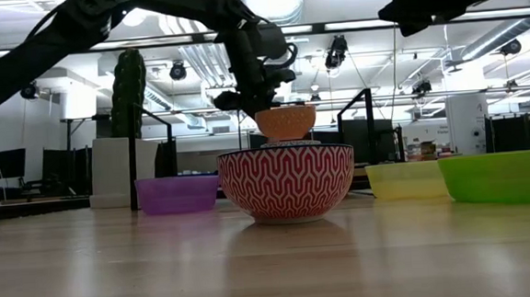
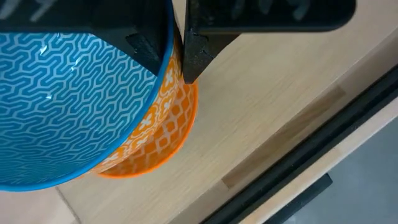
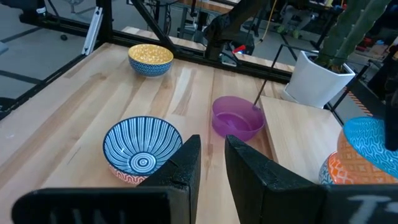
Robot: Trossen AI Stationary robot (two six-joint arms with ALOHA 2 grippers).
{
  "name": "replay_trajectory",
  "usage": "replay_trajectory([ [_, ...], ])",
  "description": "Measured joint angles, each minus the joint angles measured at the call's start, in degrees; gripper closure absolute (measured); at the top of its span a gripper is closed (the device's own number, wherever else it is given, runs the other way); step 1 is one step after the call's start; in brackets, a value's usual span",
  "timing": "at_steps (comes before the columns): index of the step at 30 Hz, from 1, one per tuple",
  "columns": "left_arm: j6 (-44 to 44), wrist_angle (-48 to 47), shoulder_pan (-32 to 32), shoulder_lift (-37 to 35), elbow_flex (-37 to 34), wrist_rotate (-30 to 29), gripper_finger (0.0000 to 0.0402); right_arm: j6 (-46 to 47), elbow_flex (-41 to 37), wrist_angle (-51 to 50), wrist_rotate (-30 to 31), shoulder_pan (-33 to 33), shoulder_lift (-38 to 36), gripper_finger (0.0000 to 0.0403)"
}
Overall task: Place and stack bowls onto a shelf
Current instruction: Stack the orange-blue patterned bowl on top of the blue-orange patterned bowl on the shelf
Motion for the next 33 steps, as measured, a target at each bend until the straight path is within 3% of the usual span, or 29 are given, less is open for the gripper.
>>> replay_trajectory([
  [33, 0.0, 2.0, -0.02, 2.14, -0.77, -1.27, 0.0391, -0.68, 0.0, 0.02, 0.01, 0.0, 0.0, 0.0339],
])
